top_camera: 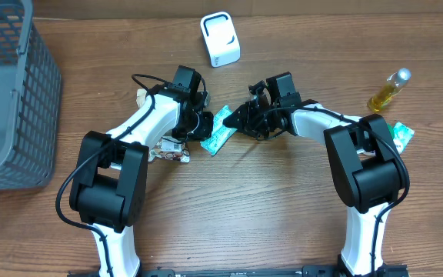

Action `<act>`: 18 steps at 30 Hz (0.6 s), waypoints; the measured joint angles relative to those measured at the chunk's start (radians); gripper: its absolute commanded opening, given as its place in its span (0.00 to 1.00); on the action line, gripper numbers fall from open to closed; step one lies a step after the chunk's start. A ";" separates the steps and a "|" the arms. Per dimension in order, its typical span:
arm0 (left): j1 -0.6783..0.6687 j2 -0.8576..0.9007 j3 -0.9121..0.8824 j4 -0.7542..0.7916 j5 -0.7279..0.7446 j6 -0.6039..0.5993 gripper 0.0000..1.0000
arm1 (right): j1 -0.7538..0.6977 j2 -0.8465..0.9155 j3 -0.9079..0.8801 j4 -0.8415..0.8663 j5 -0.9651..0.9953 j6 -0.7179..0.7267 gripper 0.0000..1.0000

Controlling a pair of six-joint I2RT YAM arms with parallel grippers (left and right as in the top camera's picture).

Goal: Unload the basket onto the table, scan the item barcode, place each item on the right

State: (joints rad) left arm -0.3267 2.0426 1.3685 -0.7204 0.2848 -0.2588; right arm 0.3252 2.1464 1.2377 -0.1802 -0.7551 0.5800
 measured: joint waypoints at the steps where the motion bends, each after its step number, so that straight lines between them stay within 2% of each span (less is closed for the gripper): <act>1: 0.000 0.000 0.000 0.000 0.000 0.000 0.04 | 0.000 0.000 0.000 -0.001 -0.001 0.000 0.30; 8: 0.000 0.000 0.002 -0.004 0.000 0.000 0.04 | 0.000 0.001 0.000 -0.014 -0.008 -0.005 0.07; 13: 0.000 0.005 0.017 -0.027 0.000 0.000 0.04 | -0.009 0.002 0.000 -0.007 -0.038 -0.024 0.04; 18: 0.008 0.024 0.062 -0.085 0.002 0.000 0.04 | -0.027 0.006 -0.001 0.016 -0.124 -0.120 0.04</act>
State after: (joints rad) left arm -0.3183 2.0666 1.4303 -0.8051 0.2863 -0.2588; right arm 0.2981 2.1529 1.2366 -0.1642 -0.8787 0.4603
